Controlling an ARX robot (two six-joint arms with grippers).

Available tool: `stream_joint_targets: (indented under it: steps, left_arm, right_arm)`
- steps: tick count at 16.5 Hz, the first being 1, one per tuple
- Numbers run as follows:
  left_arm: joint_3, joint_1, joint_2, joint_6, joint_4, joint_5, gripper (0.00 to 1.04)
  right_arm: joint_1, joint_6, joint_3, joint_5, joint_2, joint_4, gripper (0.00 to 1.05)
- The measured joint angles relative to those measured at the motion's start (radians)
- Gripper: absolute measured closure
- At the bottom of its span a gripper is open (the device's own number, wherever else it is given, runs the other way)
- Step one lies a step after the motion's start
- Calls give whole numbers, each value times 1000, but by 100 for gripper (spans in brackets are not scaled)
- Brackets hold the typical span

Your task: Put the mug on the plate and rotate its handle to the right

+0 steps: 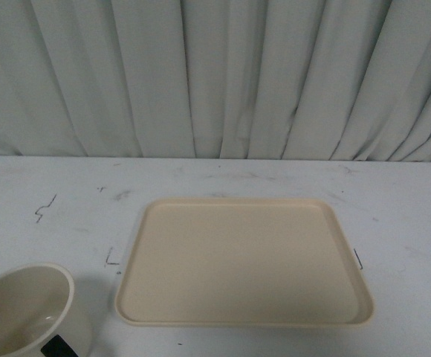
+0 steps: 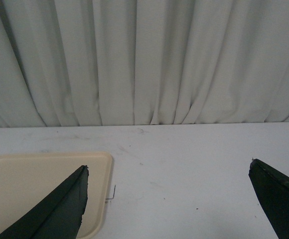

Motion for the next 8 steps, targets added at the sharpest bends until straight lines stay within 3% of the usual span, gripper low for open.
stream_joint_targets:
  steps: [8]
  left_arm:
    - [0,0,0,0,0,0,7]
  right_arm:
    - [0,0,0,0,0,0,6]
